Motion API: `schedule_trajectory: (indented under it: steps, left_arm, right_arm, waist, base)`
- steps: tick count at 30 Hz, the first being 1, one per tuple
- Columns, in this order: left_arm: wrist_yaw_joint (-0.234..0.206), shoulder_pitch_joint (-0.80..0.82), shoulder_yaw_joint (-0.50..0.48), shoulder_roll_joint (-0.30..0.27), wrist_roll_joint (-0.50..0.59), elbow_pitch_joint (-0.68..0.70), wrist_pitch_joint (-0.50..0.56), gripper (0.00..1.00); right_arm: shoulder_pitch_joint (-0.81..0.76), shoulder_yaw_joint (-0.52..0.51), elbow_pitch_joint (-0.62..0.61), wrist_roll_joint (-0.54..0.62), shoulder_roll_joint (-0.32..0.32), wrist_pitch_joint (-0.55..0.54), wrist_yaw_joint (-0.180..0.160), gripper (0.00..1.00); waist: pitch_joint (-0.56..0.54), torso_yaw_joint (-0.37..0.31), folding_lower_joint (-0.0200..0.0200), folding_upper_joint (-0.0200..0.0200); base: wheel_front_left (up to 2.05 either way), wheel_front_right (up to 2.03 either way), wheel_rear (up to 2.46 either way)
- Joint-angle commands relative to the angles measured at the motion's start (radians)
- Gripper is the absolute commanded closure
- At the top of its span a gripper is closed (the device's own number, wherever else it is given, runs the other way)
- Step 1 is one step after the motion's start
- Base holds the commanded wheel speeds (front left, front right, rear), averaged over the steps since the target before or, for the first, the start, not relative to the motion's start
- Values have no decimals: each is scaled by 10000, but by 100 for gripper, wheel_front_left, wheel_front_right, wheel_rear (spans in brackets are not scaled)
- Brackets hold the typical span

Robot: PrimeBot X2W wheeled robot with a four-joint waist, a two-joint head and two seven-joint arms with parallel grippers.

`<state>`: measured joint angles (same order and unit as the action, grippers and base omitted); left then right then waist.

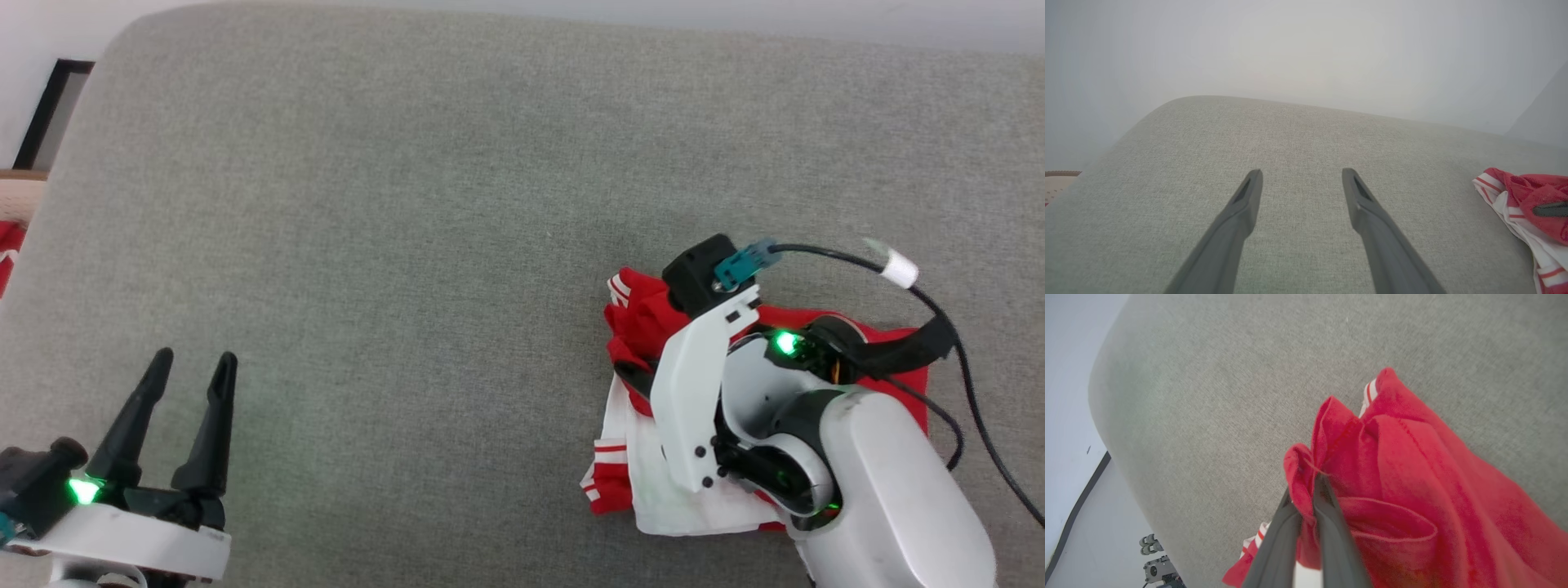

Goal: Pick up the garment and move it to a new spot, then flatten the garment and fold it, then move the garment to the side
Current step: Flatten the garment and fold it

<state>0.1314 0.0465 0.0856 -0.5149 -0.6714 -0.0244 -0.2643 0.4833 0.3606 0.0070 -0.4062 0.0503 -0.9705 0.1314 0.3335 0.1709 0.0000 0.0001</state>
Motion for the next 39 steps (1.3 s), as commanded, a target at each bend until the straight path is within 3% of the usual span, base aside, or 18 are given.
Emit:
schedule_trajectory:
  steps: [1, 4, 5, 6, 7, 8, 18, 24, 39]
  left_arm:
    - [-19, 126, 9, 31, -41, -38, 13, 0]
    - [-19, 143, 29, 37, -63, -77, 15, 0]
    - [-19, 140, 14, 36, -81, -94, 13, 0]
    - [-19, 121, -6, 34, -90, -112, 13, 0]
    - [-19, 94, -31, 32, -98, -123, 13, 0]
    - [-19, 60, -45, 29, -107, -130, 13, 0]
    - [-19, -169, -171, -94, -136, -162, 13, 0]
    - [-19, -338, -48, -144, -165, -235, 13, 0]
    - [-19, -992, -237, 178, -372, -822, 15, 0]
  right_arm:
    - [118, 97, 217, 54, -4, 167, -17, 100]
    - [182, 219, 605, 68, -3, 424, -17, 100]
    - [213, 233, 659, -22, -3, 560, -17, 92]
    - [228, 242, 704, -127, -3, 670, -17, 61]
    - [245, 268, 724, -220, -5, 775, -17, 37]
    - [273, 289, 712, -281, -5, 902, -17, 1]
    - [485, 41, 419, -921, 1, 1736, -17, 0]
    - [239, -202, 543, -1408, -11, 2863, -17, 0]
    - [-1077, -1144, 1809, -835, 924, 7539, -17, 0]
  waist:
    - [47, 43, 0, -1]
    - [46, 34, 0, -1]
    - [22, 9, 0, -1]
    - [-16, -27, 0, -1]
    - [-56, -72, 0, -1]
    - [-106, -117, 0, -1]
    - [-617, -705, 0, -1]
    - [-974, -1181, 0, -1]
    - [-1928, -2193, 0, -1]
  base:
    - [0, 0, 0]
    - [0, 0, 0]
    - [0, 0, 0]
    - [0, 0, 0]
    - [0, 0, 0]
    - [0, 0, 0]
    - [0, 0, 0]
    - [0, 0, 0]
    - [0, 0, 0]
